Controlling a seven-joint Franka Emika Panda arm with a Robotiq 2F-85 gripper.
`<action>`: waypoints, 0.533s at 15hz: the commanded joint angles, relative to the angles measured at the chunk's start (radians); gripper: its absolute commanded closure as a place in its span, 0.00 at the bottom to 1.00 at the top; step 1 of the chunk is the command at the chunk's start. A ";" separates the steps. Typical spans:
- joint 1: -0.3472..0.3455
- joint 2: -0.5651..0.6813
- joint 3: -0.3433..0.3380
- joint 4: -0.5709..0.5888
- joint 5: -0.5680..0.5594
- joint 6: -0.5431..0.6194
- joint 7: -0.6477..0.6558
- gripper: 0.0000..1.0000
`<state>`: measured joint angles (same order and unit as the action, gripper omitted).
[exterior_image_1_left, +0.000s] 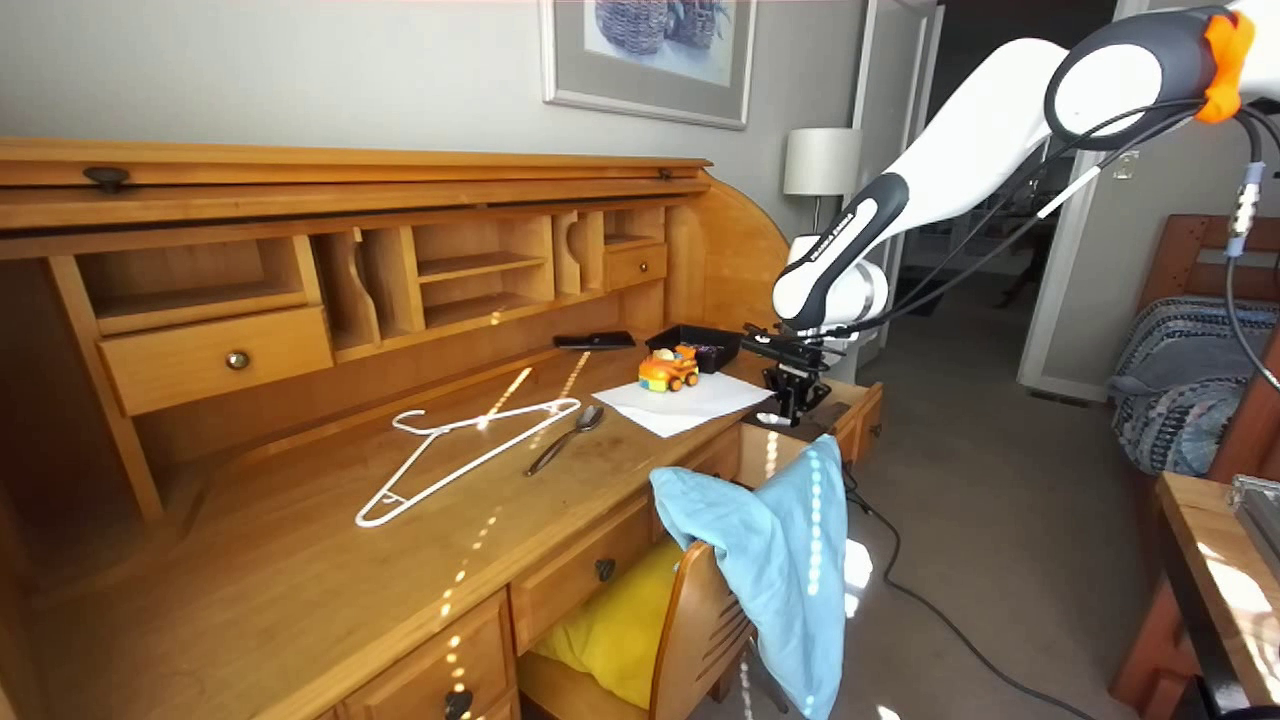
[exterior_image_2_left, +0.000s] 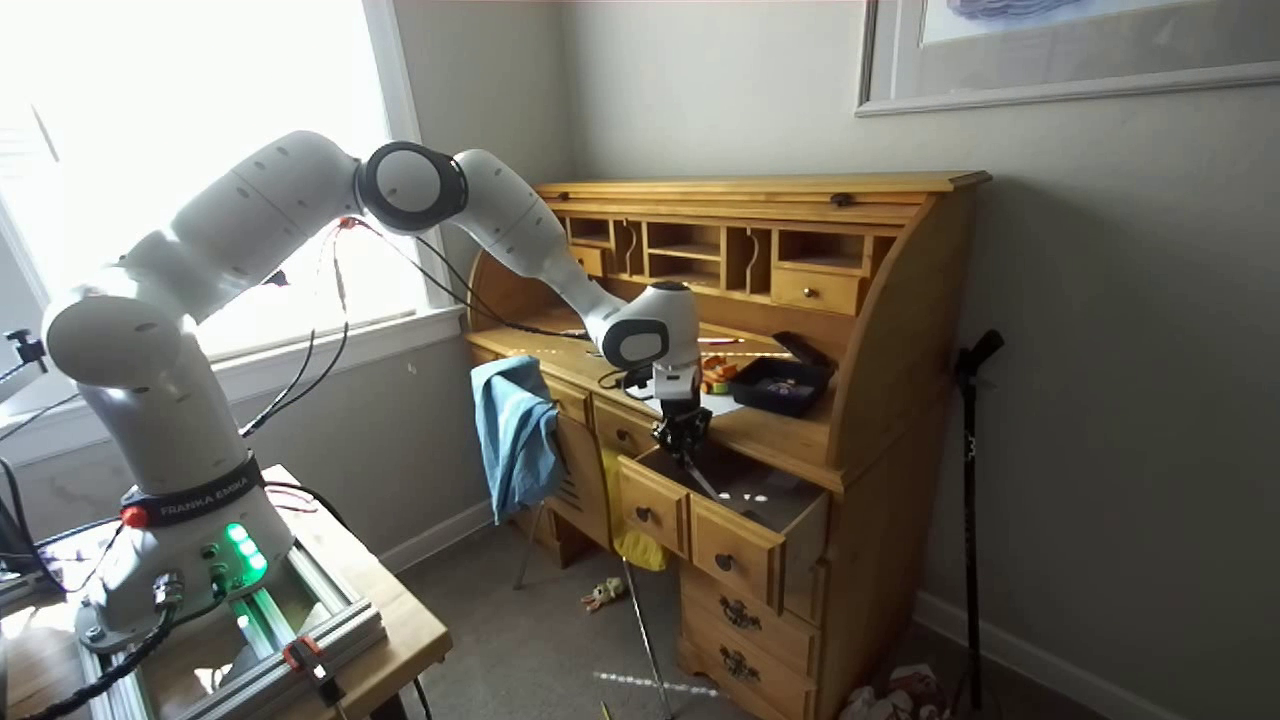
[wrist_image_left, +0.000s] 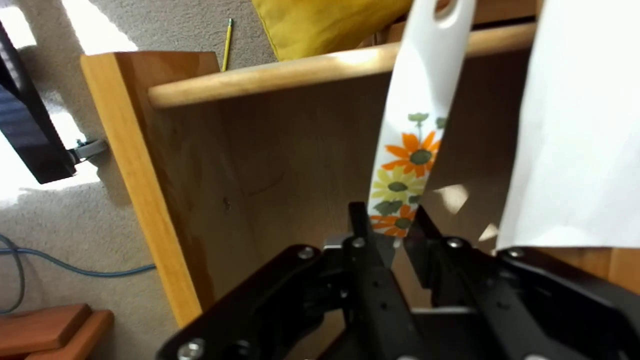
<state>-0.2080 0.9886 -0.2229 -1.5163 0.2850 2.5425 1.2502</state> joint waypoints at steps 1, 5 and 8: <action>-0.059 -0.037 0.042 -0.017 -0.009 0.022 -0.173 0.94; -0.081 -0.053 0.074 -0.027 -0.010 0.011 -0.338 0.94; -0.076 -0.059 0.063 -0.039 -0.006 0.020 -0.470 0.94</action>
<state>-0.2695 0.9620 -0.1733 -1.5179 0.2830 2.5437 0.8990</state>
